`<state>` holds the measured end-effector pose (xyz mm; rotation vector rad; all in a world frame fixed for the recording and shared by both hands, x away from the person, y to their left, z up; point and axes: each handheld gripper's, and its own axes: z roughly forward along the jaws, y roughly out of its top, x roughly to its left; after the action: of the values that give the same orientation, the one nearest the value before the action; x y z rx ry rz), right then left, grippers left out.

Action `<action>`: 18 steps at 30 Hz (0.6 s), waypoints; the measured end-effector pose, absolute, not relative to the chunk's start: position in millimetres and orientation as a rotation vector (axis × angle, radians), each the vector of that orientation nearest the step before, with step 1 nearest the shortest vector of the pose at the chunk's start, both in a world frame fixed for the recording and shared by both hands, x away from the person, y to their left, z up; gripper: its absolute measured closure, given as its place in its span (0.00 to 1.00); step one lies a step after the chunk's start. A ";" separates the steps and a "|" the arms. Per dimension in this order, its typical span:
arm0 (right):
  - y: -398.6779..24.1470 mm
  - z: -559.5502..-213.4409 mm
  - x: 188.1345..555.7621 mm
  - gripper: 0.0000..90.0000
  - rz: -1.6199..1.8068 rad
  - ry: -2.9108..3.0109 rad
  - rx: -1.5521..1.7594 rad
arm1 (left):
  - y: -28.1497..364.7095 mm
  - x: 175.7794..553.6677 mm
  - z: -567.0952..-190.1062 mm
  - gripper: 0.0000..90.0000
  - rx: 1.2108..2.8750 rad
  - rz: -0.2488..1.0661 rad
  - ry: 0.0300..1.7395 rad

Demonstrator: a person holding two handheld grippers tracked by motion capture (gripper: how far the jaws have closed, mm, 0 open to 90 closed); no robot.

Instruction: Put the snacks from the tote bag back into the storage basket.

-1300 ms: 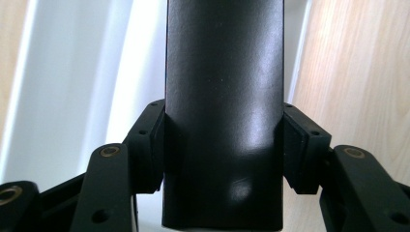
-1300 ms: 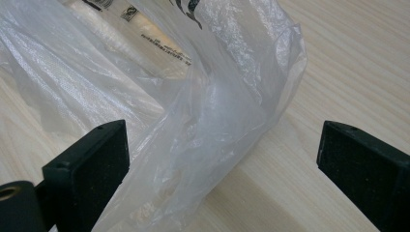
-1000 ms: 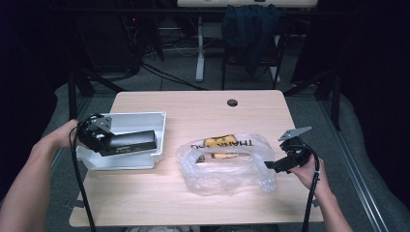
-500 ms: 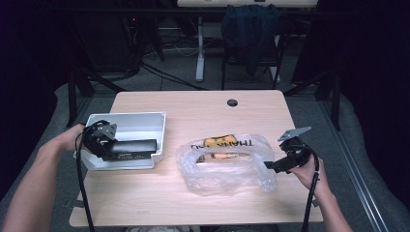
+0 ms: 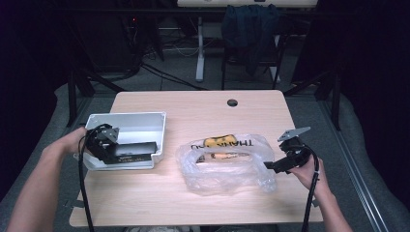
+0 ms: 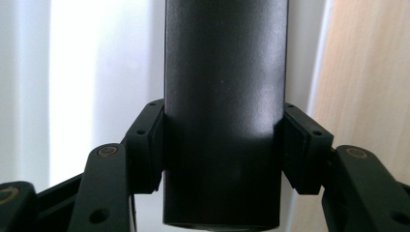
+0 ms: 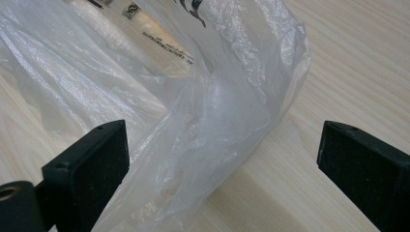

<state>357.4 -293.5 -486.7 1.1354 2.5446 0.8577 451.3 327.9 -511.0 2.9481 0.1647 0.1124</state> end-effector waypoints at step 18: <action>-294.9 -484.4 354.6 0.04 0.862 2.522 1.129 | 324.7 439.4 -475.4 0.02 2.826 0.285 0.399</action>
<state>354.6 -294.9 -484.4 1.1289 2.5216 0.8618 439.4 324.7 -475.4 2.8264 0.3993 0.2855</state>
